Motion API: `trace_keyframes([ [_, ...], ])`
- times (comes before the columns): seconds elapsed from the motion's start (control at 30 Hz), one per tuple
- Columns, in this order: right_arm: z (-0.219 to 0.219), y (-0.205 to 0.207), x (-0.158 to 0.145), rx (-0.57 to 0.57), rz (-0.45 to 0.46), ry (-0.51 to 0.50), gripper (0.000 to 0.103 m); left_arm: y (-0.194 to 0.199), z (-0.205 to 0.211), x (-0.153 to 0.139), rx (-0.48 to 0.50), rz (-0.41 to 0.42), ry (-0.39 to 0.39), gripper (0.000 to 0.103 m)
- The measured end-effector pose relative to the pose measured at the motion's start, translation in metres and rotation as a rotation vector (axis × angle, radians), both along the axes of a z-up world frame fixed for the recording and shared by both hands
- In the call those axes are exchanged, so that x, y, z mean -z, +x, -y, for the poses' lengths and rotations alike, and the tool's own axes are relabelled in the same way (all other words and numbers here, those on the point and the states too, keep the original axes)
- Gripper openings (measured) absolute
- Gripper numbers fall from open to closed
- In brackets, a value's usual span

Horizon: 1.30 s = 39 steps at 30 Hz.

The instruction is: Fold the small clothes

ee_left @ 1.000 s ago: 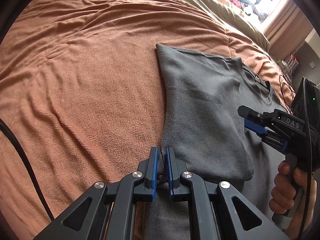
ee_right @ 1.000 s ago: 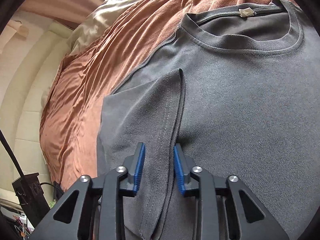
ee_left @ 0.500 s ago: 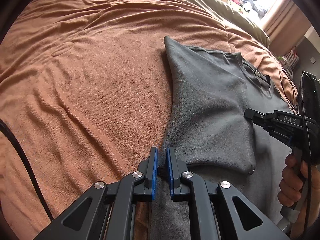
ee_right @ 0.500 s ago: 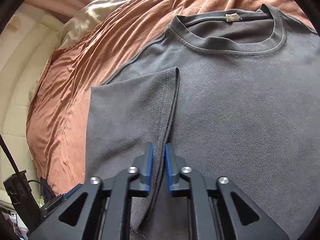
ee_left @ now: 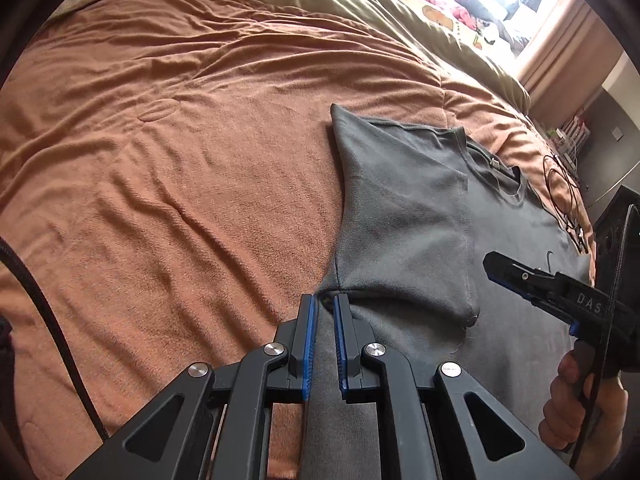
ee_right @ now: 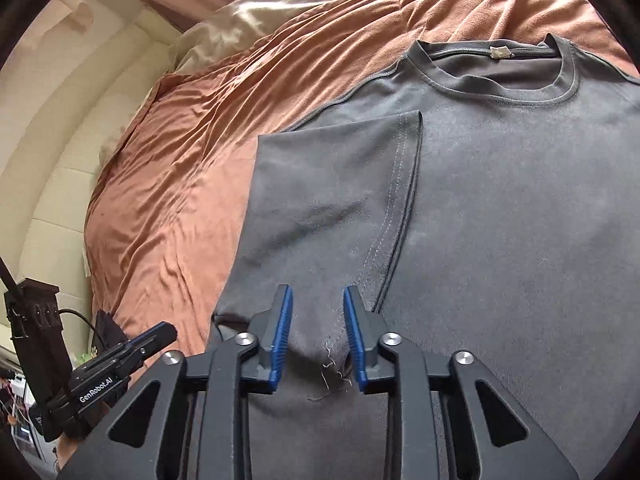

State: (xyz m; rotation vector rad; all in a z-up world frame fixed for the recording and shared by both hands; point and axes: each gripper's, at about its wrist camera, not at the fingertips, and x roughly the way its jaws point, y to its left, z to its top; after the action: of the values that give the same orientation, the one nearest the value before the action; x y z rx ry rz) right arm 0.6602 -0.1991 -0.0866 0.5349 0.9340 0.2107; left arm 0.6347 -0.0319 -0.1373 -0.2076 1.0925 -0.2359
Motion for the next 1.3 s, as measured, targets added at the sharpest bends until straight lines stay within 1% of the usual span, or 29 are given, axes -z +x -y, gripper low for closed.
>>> trace_keyframes([
  [0.03, -0.001, 0.001, 0.000, 0.001, -0.004, 0.007, 0.014, -0.003, -0.003, -0.002, -0.005, 0.002, -0.001, 0.010],
  [0.1, -0.003, -0.001, 0.004, -0.008, -0.012, 0.034, 0.013, -0.010, -0.011, -0.005, -0.018, 0.005, -0.003, 0.010],
  [0.17, -0.005, 0.000, 0.008, -0.012, -0.028, 0.022, 0.013, -0.017, -0.018, -0.006, -0.033, 0.000, -0.014, 0.012],
  [0.2, -0.007, 0.001, 0.012, -0.015, -0.046, 0.014, 0.013, -0.020, -0.022, -0.007, -0.042, -0.004, -0.017, 0.015],
  [0.27, -0.010, 0.003, 0.019, -0.010, -0.089, -0.014, 0.013, -0.027, -0.028, -0.010, -0.059, -0.001, -0.011, 0.027],
  [0.3, -0.011, 0.003, 0.022, -0.006, -0.101, -0.018, 0.013, -0.031, -0.031, -0.012, -0.064, 0.006, -0.009, 0.030],
  [0.33, -0.012, 0.003, 0.022, 0.000, -0.107, -0.006, 0.013, -0.035, -0.033, -0.014, -0.069, 0.011, -0.009, 0.035],
  [0.37, -0.011, 0.002, 0.019, 0.005, -0.106, 0.006, 0.013, -0.039, -0.036, -0.017, -0.073, 0.015, -0.012, 0.039],
  [0.4, -0.010, 0.000, 0.015, 0.008, -0.099, 0.004, 0.013, -0.043, -0.037, -0.020, -0.077, 0.021, -0.016, 0.041],
  [0.47, -0.012, -0.006, 0.003, 0.005, -0.078, -0.019, 0.013, -0.050, -0.041, -0.025, -0.085, 0.033, -0.019, 0.050],
  [0.63, -0.005, -0.034, -0.021, 0.019, -0.039, -0.031, 0.013, -0.066, -0.046, -0.041, -0.114, 0.055, -0.031, 0.054],
  [0.7, 0.000, -0.049, -0.031, 0.034, -0.020, -0.043, 0.013, -0.073, -0.044, -0.048, -0.119, 0.067, -0.031, 0.057],
  [0.8, 0.013, -0.075, -0.042, 0.049, -0.003, -0.034, 0.013, -0.085, -0.037, -0.060, -0.123, 0.091, -0.015, 0.064],
  [0.87, 0.020, -0.090, -0.049, 0.062, 0.007, -0.032, 0.013, -0.091, -0.031, -0.067, -0.126, 0.105, -0.009, 0.070],
  [0.9, 0.025, -0.098, -0.053, 0.074, 0.014, -0.044, 0.016, -0.094, -0.028, -0.070, -0.126, 0.111, -0.010, 0.072],
  [0.97, 0.036, -0.115, -0.063, 0.092, 0.032, -0.063, 0.032, -0.101, -0.021, -0.078, -0.125, 0.122, -0.015, 0.078],
  [1.0, 0.041, -0.124, -0.068, 0.101, 0.043, -0.065, 0.051, -0.104, -0.016, -0.082, -0.120, 0.132, -0.019, 0.080],
  [1.03, 0.048, -0.134, -0.074, 0.115, 0.060, -0.065, 0.069, -0.107, -0.011, -0.086, -0.113, 0.143, -0.023, 0.085],
  [1.07, 0.053, -0.144, -0.080, 0.124, 0.073, -0.067, 0.072, -0.110, -0.005, -0.091, -0.107, 0.155, -0.026, 0.090],
  [1.17, 0.070, -0.172, -0.093, 0.148, 0.106, -0.070, 0.084, -0.120, 0.015, -0.102, -0.080, 0.186, -0.031, 0.100],
  [1.23, 0.081, -0.190, -0.099, 0.174, 0.115, -0.093, 0.096, -0.126, 0.031, -0.110, -0.055, 0.205, -0.032, 0.103],
  [1.3, 0.095, -0.211, -0.104, 0.216, 0.119, -0.107, 0.103, -0.131, 0.048, -0.116, -0.028, 0.223, -0.040, 0.103],
])
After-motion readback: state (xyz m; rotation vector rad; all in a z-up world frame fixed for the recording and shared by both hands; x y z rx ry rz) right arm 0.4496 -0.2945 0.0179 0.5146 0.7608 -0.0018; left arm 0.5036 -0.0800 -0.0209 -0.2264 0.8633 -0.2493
